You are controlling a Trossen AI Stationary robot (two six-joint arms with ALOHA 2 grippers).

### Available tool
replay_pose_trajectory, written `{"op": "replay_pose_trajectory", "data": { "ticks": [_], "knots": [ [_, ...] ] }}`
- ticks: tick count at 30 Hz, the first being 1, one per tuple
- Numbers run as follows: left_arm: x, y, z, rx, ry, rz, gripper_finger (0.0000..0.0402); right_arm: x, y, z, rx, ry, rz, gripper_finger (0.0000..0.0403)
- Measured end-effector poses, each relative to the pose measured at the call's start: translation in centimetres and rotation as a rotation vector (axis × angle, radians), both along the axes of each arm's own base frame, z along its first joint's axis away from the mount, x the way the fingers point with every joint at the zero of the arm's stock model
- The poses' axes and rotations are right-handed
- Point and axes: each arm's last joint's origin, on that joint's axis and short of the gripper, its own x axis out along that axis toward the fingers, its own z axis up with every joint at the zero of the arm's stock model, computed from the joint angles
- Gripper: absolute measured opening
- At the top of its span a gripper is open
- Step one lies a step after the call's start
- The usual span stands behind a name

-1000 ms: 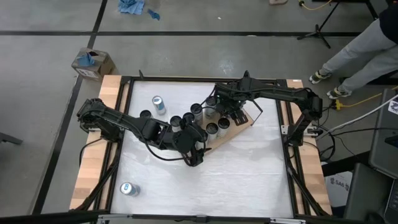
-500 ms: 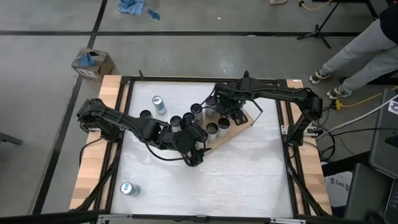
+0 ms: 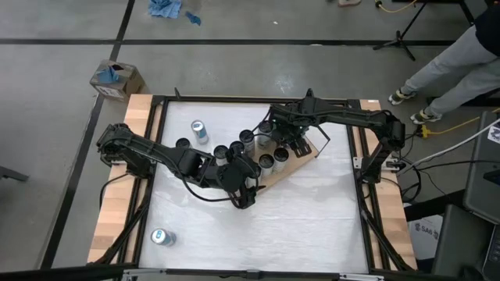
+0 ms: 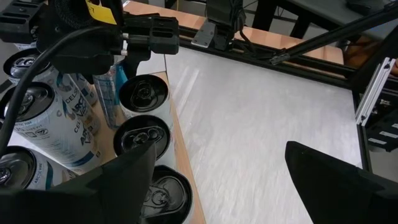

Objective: Place canned beverage on shelf
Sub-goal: Put the blue soda can on the shelf

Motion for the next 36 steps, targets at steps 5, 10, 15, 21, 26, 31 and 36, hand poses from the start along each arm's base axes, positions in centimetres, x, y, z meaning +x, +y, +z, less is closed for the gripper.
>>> {"op": "replay_pose_trajectory", "data": {
  "ticks": [5, 10, 15, 21, 26, 31, 36],
  "knots": [
    [0.0, 0.0, 0.0, 0.0, 0.0, 0.0, 0.035, -0.01, 0.0, 0.01, 0.0, 0.0, 0.0, 0.0228],
    [0.0, 0.0, 0.0, 0.0, 0.0, 0.0, 0.035, -0.01, 0.0, 0.02, 0.0, -0.001, 0.0, 0.0264],
    [0.0, 0.0, 0.0, 0.0, 0.0, 0.0, 0.035, -0.02, 0.0, 0.1, -0.001, -0.004, 0.0, 0.0298],
    [0.0, 0.0, -0.01, 0.0, 0.0, 0.0, 0.035, -0.02, 0.0, 0.1, -0.001, -0.004, 0.0, 0.0302],
    [0.0, 0.01, 0.0, 0.0, 0.0, 0.001, 0.035, -0.02, 0.0, 0.1, -0.001, -0.004, 0.0, 0.0296],
    [0.0, 0.0, 0.0, 0.0, 0.0, 0.001, 0.035, -0.02, 0.0, 0.1, -0.001, -0.004, -0.004, 0.0296],
    [0.01, 0.0, -0.01, 0.0, 0.0, 0.001, 0.035, -0.02, 0.0, 0.1, 0.002, -0.005, -0.025, 0.0296]
  ]
}}
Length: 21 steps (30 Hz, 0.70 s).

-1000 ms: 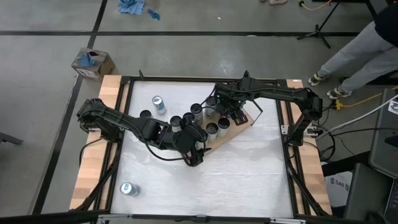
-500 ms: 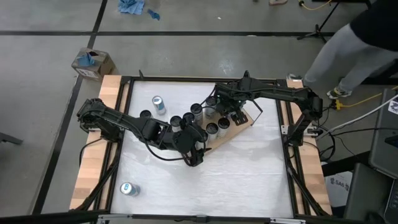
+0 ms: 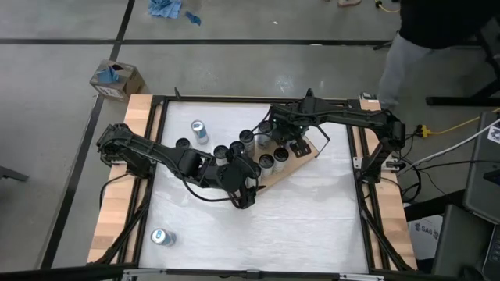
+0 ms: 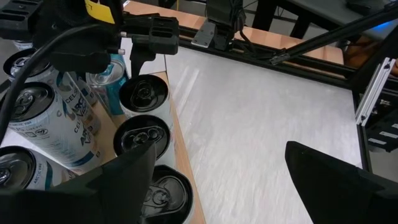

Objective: Place canned beverage on shelf
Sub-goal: Put the blue soda can on the shelf

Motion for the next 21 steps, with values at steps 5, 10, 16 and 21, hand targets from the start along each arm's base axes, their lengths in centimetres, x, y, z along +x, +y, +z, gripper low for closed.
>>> {"op": "replay_pose_trajectory", "data": {
  "ticks": [5, 10, 16, 21],
  "knots": [
    [0.0, 0.0, 0.0, 0.0, 0.0, 0.0, 0.035, 0.0, -0.1, 0.0, -0.021, 0.004, -0.033, 0.0296],
    [0.0, 0.0, 0.0, 0.0, 0.0, 0.0, 0.035, -0.1, 0.0, 0.1, -0.02, 0.004, -0.033, 0.0296],
    [0.0, 0.0, 0.0, 0.004, -0.003, 0.006, 0.035, -1.2, 0.3, 1.5, -0.019, -0.03, -0.032, 0.0296],
    [-0.1, 0.6, 0.4, 0.001, -0.011, 0.018, 0.0351, -2.7, 0.6, 3.4, -0.026, -0.082, -0.06, 0.0296]
  ]
}}
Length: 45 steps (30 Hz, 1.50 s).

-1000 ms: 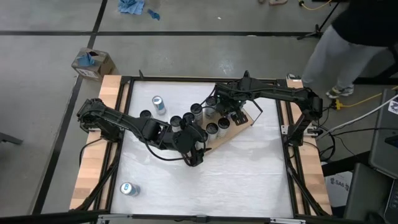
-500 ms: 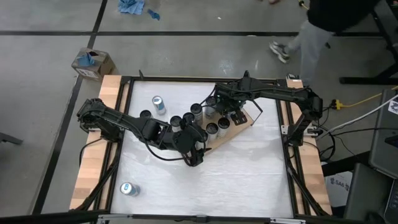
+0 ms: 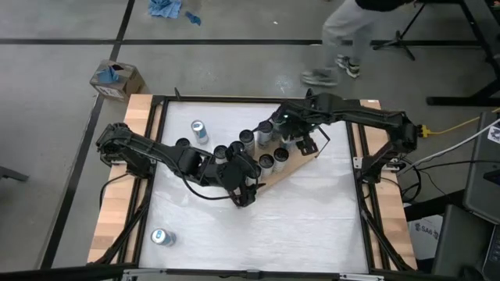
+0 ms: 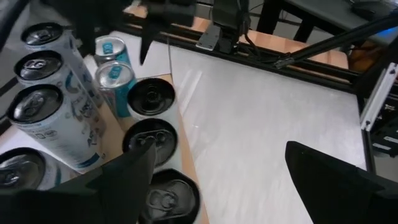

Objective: Place canned beverage on shelf
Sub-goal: Put the blue soda can on the shelf

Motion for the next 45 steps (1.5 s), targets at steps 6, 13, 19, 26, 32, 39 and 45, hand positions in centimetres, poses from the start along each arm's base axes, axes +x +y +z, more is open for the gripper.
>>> {"op": "replay_pose_trajectory", "data": {
  "ticks": [6, 13, 19, 26, 32, 39, 45],
  "knots": [
    [-0.6, 1.9, 1.3, -0.013, -0.03, 0.043, 0.0351, -2.1, 0.5, 2.5, -0.014, -0.091, -0.029, 0.0296],
    [-3.3, 5.8, 4.4, -0.05, -0.105, 0.162, 0.0351, -5.6, 1.4, 5.6, -0.021, -0.218, -0.086, 0.0296],
    [-6.4, 9.8, 5.5, -0.101, -0.072, 0.341, 0.035, -9.1, 2.2, 8.0, -0.013, -0.327, -0.153, 0.0296],
    [-9.9, 13.8, 4.3, -0.17, 0.121, 0.629, 0.035, -12.7, 3.2, 9.9, 0.022, -0.457, -0.238, 0.0296],
    [-11.9, 16.3, 3.2, -0.214, 0.292, 0.789, 0.0351, -14.7, 3.7, 10.9, 0.054, -0.53, -0.284, 0.0296],
    [-13.3, 18.9, 2.9, -0.314, 0.331, 0.901, 0.035, -16.0, 4.1, 10.0, 0.112, -0.577, -0.31, 0.0296],
    [-12.9, 20.6, 1.7, -0.356, 0.35, 0.993, 0.0351, -16.1, 4.2, 6.3, 0.129, -0.584, -0.338, 0.0296]
  ]
}}
